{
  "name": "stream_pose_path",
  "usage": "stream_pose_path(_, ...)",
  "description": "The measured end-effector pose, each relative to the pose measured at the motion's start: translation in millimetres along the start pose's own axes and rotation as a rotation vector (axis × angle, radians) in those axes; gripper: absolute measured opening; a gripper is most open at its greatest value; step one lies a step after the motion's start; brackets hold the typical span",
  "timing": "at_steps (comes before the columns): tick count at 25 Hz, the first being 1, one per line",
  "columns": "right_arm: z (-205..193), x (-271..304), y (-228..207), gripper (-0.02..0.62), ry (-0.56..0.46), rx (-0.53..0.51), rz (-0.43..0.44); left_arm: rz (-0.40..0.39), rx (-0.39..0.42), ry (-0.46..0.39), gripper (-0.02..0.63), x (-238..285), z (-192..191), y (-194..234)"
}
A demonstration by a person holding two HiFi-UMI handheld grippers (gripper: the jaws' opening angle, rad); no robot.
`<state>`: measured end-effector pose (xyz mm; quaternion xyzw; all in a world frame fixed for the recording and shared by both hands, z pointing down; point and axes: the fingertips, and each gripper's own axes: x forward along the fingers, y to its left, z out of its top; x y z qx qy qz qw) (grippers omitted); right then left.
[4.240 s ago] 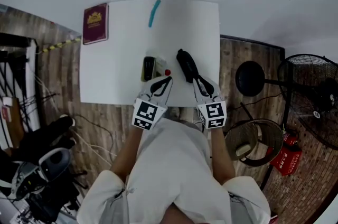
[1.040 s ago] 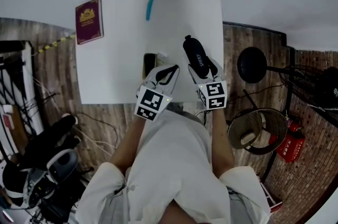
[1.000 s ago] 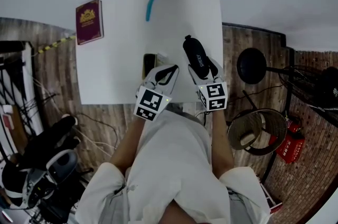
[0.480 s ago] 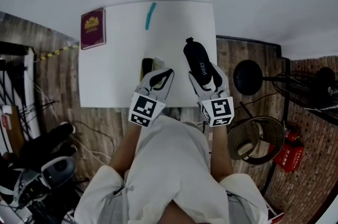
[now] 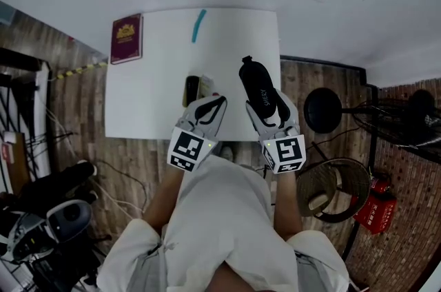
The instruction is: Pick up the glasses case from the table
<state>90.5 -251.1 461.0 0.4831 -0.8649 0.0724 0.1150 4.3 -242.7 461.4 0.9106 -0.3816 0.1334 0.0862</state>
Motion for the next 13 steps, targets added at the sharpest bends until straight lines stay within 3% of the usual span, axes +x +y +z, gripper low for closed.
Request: stream_pose_path(13,-2.1,-5.1,4.1,0.31,0.001,0.0,0.032,0.027,0.001,0.002,0.018,-8.0,-1.7,-8.1)
